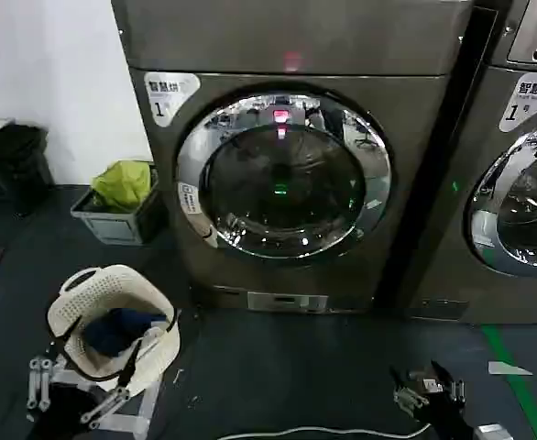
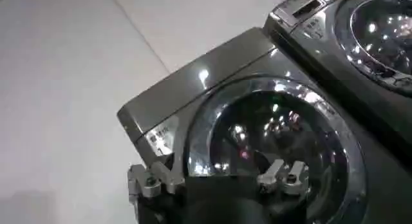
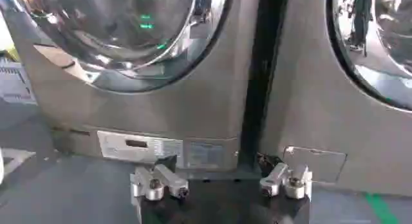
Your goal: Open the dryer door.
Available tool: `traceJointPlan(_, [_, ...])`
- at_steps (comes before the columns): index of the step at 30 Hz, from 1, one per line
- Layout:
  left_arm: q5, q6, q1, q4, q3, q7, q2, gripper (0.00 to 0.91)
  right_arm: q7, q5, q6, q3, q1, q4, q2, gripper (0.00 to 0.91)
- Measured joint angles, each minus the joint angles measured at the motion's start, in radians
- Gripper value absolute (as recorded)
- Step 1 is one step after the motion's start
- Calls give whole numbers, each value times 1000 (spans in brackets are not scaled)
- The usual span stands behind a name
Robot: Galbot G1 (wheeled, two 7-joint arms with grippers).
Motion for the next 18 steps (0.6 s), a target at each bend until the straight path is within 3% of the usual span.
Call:
traceJointPlan(9, [-4,-4,13,-13,-13,-1,11,907,-1,110,1,-86,238,-59,-174,907])
traceJointPlan(18, [-3,-3,22,-28,-17,-2,5,907,36,204,17,-293,542,-167,-333,907])
